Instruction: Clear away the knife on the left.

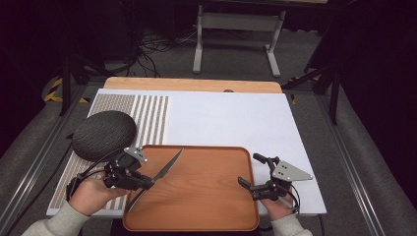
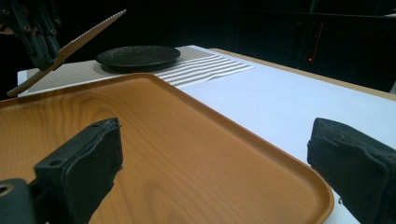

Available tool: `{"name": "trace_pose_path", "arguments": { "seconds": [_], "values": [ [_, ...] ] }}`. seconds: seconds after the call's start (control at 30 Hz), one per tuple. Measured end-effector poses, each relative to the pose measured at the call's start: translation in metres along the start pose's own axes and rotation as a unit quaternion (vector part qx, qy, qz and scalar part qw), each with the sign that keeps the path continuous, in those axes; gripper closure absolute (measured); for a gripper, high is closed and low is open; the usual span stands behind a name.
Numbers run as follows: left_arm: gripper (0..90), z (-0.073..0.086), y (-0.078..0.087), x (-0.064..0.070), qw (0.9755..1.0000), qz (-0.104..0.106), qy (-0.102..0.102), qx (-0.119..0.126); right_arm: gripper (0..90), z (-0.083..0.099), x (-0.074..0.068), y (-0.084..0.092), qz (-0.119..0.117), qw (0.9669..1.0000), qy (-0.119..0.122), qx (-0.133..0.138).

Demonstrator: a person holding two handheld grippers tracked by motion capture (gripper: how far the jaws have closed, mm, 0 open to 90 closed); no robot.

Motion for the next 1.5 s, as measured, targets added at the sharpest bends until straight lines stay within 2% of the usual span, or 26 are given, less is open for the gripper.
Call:
{"name": "trace_pose_path", "arguments": {
  "seconds": [0.13, 0.33, 0.6, 0.8, 1.03, 1.33, 1.5],
  "values": [
    [80.1, -0.002, -0.004, 0.001, 1.0000, 0.000, 0.003, -0.002, 3.8, 0.000, -0.001, 0.000, 0.000, 1.0000, 0.000, 0.000],
    [80.1, -0.003, -0.012, 0.001, 0.9996, -0.002, 0.025, -0.014, 3.8, 0.000, 0.000, 0.000, -0.001, 1.0000, 0.000, 0.000],
    [80.1, -0.004, -0.024, 0.002, 0.9990, 0.002, 0.038, -0.025, 3.8, 0.000, 0.000, 0.000, -0.002, 1.0000, 0.000, 0.000],
    [80.0, -0.003, -0.030, 0.002, 0.9980, 0.011, 0.052, -0.034, 3.8, 0.000, 0.000, 0.000, -0.004, 1.0000, -0.002, 0.002],
    [80.0, -0.001, -0.038, 0.002, 0.9972, 0.012, 0.054, -0.051, 3.8, 0.000, -0.001, 0.000, -0.005, 1.0000, -0.001, 0.001],
    [79.8, -0.001, -0.043, 0.001, 0.9965, 0.003, 0.051, -0.065, 3.8, -0.001, -0.001, 0.001, -0.005, 1.0000, -0.001, 0.003],
    [79.7, 0.000, -0.048, 0.001, 0.9954, 0.001, 0.057, -0.076, 3.8, -0.001, 0.000, 0.001, -0.004, 1.0000, 0.000, 0.003]
  ]
}}
Point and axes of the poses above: each handheld gripper's, and its own axes: y roughly backward along the jaws, z roughly out of its underside, x roughly to its right, the point moved 8 cm from there along -y, roughly forward along the jaws, and after that the axes turned 15 degrees about -x, right-handed, at the moved point
